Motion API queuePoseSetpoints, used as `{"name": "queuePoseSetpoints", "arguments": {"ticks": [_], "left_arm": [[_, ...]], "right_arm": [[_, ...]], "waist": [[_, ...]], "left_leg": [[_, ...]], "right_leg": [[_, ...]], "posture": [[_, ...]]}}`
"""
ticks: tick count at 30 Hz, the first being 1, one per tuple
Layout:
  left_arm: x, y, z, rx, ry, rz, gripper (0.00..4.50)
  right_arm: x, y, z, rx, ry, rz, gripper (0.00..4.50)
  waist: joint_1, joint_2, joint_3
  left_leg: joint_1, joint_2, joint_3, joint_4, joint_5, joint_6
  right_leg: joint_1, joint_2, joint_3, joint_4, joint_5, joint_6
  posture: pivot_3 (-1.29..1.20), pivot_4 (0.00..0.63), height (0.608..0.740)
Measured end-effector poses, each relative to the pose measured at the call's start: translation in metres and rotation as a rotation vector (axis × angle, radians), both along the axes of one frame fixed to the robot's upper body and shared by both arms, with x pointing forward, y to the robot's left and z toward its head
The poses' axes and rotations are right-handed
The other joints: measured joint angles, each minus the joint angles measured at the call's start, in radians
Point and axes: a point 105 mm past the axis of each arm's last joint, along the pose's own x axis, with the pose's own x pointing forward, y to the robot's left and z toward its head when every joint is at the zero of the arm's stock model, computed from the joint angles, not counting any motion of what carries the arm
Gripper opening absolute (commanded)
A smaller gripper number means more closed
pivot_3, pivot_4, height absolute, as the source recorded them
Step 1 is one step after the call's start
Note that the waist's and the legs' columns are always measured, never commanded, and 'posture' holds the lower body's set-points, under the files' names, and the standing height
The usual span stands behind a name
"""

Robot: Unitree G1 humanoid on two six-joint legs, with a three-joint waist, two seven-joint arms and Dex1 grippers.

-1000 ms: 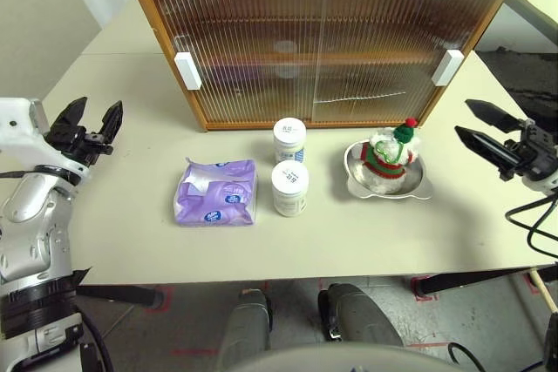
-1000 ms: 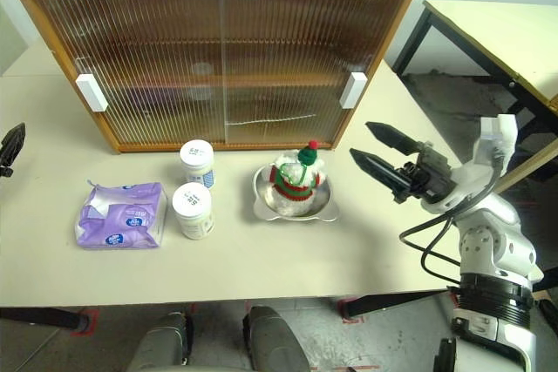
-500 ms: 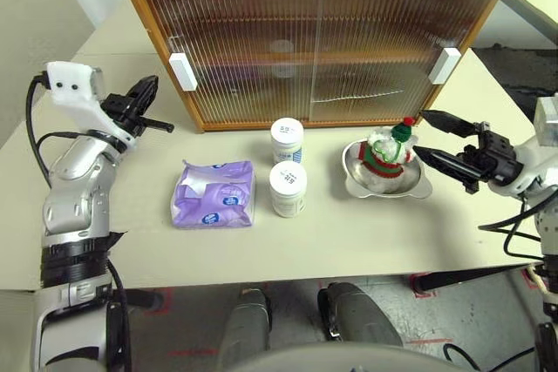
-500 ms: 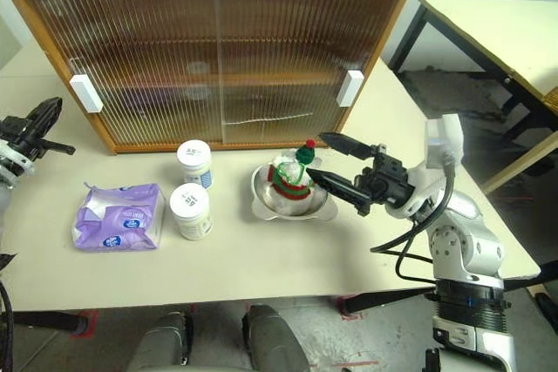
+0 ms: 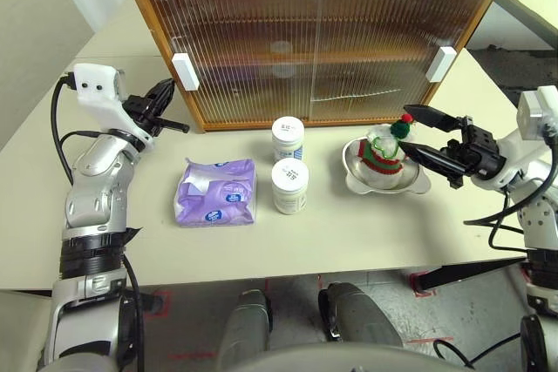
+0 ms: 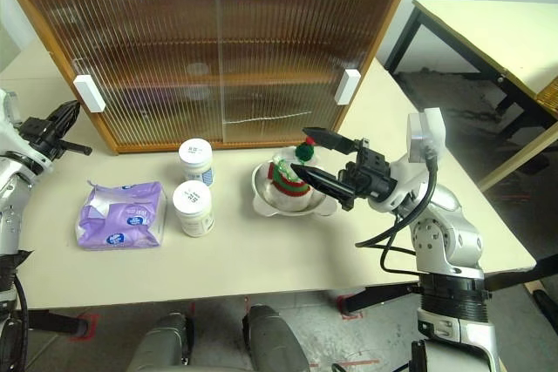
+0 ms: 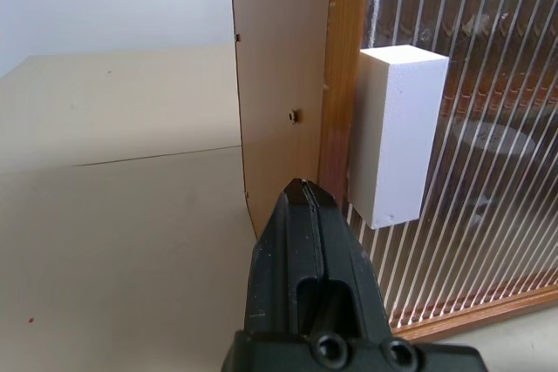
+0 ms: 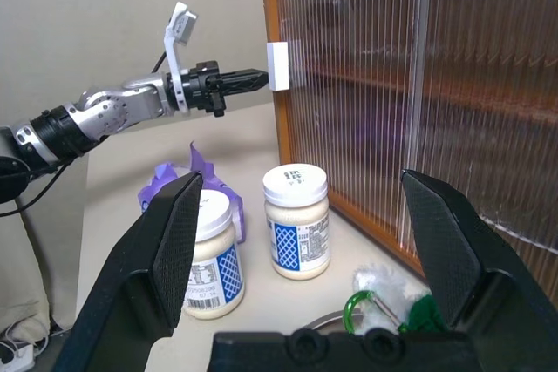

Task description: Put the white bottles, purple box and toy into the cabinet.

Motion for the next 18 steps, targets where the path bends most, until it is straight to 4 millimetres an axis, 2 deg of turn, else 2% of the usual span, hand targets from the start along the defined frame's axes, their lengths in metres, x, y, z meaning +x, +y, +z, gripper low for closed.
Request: {"name": "queuePoseSetpoints", "arguments": {"ticks": [4, 18], "left_arm": [[0.0023, -0.0012, 0.0017, -0.004, -0.013, -0.002, 0.02], [0.0093, -0.0031, 0.0041, 0.006, -0.020, -0.025, 0.02]], "right_arm": [[0.0005, 0.0008, 0.0010, 0.000, -0.001, 0.003, 4.50], [0.0015, 0.0043, 0.0018, -0.004, 0.008, 0.019, 4.50]], "waist": [[0.004, 0.000, 0.000], [0.007, -0.001, -0.001]], "left_leg": [[0.000, 0.000, 0.001, 0.000, 0.000, 0.000], [-0.001, -0.001, 0.006, 0.001, 0.001, 0.001]], "right_leg": [[0.000, 0.000, 0.000, 0.000, 0.004, -0.007], [0.000, 0.000, 0.000, 0.000, 0.005, -0.005]], "posture": [[-0.21, 0.094, 0.740], [-0.21, 0.087, 0.740]]}}
